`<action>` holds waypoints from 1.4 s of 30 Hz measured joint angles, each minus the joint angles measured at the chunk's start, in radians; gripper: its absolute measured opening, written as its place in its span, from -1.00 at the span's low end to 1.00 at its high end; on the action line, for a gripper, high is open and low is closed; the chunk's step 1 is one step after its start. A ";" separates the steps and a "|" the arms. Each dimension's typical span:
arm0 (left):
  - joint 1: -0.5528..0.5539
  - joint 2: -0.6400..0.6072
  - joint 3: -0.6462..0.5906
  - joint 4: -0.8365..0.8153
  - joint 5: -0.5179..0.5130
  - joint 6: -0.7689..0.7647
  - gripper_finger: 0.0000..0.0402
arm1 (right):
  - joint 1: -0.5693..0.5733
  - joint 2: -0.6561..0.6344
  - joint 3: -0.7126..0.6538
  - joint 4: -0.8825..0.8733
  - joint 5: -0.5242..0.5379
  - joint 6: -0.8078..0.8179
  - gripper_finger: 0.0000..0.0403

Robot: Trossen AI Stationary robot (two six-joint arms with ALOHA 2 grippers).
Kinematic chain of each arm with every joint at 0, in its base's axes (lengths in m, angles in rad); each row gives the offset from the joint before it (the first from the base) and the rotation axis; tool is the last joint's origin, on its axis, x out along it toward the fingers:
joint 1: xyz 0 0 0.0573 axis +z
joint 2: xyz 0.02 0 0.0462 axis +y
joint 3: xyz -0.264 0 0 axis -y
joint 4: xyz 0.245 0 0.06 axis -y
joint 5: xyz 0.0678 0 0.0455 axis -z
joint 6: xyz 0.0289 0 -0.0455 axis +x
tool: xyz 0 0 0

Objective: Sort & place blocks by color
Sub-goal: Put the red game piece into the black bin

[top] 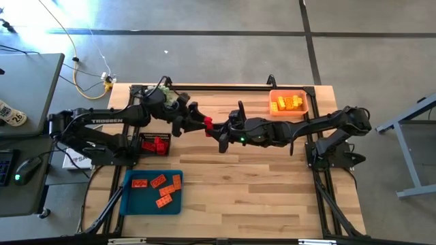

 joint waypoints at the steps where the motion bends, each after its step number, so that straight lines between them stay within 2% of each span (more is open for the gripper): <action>1: 0.000 0.008 0.000 0.001 0.000 -0.009 0.12 | 0.000 0.000 0.000 0.003 0.001 -0.001 -0.45; 12: 0.015 0.046 0.000 0.013 -0.032 -0.047 0.07 | -0.006 0.000 0.000 -0.014 0.006 0.000 -0.45; 18: 0.015 0.046 0.000 0.014 -0.031 0.000 -0.31 | -0.006 0.000 0.000 -0.029 0.019 0.003 -0.45; 21: 0.015 0.045 0.000 0.014 -0.027 0.019 -0.48 | -0.005 0.000 0.000 -0.029 0.019 0.009 -0.35; 26: 0.015 0.046 0.000 0.013 -0.036 0.036 -0.48 | -0.006 0.000 0.000 -0.030 0.020 0.026 -0.08; 30: 0.015 0.046 0.000 -0.001 -0.043 0.102 -0.48 | -0.011 0.000 0.000 -0.049 0.020 0.003 0.04; 35: 0.016 0.039 0.000 -0.052 -0.113 0.170 -0.48 | -0.047 -0.027 0.000 -0.155 0.013 -0.101 0.11; 39: 0.016 0.034 0.000 -0.147 -0.204 0.214 -0.48 | -0.085 -0.070 0.000 -0.225 -0.060 -0.155 0.11; 42: 0.011 0.029 0.000 -0.198 -0.224 0.211 -0.48 | -0.107 -0.107 0.000 -0.269 -0.081 -0.150 0.11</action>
